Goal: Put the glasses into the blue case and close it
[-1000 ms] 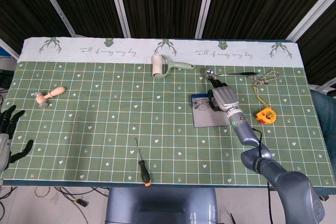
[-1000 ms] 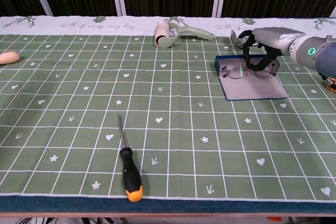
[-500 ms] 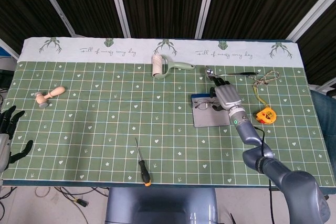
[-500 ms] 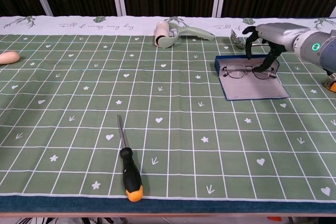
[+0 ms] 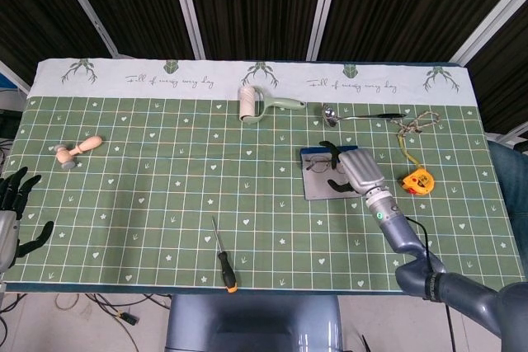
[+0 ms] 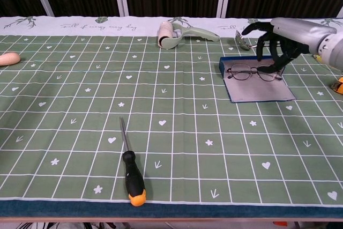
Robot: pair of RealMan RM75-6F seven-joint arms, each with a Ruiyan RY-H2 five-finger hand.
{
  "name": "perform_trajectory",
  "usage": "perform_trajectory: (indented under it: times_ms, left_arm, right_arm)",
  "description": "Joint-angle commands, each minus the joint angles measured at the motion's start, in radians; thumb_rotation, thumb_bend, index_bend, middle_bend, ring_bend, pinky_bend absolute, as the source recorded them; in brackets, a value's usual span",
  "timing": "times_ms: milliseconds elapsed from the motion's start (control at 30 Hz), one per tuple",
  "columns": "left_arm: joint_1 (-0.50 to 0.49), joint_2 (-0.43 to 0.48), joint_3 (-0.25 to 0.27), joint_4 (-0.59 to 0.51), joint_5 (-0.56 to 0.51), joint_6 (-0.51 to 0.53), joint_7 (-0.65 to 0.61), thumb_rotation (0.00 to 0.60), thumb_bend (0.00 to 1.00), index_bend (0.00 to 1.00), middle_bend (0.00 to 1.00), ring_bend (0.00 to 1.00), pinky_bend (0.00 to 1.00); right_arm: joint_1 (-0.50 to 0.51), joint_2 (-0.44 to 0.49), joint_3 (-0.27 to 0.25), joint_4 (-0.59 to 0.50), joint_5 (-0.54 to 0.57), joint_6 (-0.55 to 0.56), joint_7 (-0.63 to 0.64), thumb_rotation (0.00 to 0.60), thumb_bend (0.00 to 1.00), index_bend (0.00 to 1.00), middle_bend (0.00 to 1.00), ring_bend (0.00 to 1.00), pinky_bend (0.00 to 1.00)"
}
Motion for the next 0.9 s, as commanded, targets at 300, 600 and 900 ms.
perform_trajectory:
  times_ms: [300,600,900]
  left_arm:
    - [0.002,0.001,-0.003,-0.005,-0.009,0.0,-0.005,0.6,0.31,0.09,0.0,0.0,0.0]
    - [0.003,0.003,-0.005,-0.01,-0.015,-0.002,-0.006,0.6,0.31,0.09,0.0,0.0,0.0]
    - [0.001,0.006,-0.003,-0.011,-0.014,-0.008,-0.002,0.6,0.31,0.09,0.0,0.0,0.0]
  right_arm:
    - [-0.018,0.03,-0.028,-0.122,0.158,-0.116,-0.216,0.6,0.67,0.07,0.91,1.0,1.0]
    - [-0.006,0.011,-0.027,-0.113,0.27,-0.157,-0.322,0.6,0.69,0.07,0.92,1.0,1.0]
    - [0.004,-0.01,-0.025,-0.087,0.325,-0.175,-0.36,0.6,0.69,0.07,0.93,1.0,1.0]
